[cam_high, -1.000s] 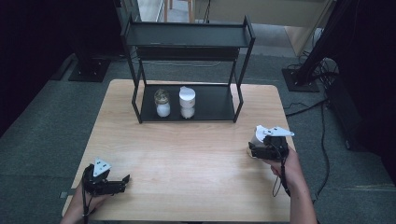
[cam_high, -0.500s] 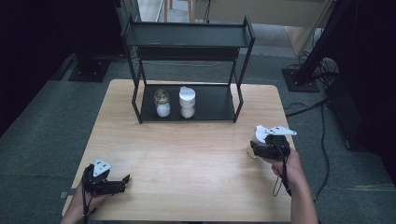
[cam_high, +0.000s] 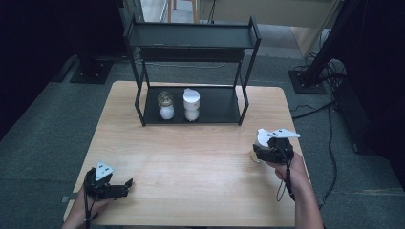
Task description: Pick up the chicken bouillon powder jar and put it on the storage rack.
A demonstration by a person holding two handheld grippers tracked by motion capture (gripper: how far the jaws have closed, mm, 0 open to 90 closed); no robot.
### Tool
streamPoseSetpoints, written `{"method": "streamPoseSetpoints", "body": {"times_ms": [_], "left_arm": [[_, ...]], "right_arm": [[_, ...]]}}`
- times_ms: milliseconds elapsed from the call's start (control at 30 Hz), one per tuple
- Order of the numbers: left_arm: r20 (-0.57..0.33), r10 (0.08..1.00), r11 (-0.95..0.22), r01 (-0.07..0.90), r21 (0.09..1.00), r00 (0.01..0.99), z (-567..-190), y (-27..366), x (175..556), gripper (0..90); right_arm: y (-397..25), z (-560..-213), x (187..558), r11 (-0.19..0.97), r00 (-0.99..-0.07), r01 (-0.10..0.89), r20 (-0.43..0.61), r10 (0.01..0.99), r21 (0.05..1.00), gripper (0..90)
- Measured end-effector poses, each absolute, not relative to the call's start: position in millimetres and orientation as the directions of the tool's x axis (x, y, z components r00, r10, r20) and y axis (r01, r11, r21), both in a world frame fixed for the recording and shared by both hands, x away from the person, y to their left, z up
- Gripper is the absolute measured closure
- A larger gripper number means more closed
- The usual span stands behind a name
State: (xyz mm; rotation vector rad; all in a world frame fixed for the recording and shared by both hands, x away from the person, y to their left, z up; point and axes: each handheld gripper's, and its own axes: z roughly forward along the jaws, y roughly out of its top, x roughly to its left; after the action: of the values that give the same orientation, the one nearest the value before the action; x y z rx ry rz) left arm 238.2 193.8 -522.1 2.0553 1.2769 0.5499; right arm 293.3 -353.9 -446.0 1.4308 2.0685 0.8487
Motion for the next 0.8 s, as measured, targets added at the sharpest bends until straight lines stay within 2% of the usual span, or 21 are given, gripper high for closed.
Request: {"method": "streamPoseSetpoints", "body": {"times_ms": [800], "left_arm": [[0.014,0.899,-0.317,0.627,0.712,0.439,-522.1,193.9,238.3,0.0]], "right_arm": [[-298.5,-439.4,315.4,0.292,-0.400,0.614,-0.030,0.916,0.733,30.5]]}}
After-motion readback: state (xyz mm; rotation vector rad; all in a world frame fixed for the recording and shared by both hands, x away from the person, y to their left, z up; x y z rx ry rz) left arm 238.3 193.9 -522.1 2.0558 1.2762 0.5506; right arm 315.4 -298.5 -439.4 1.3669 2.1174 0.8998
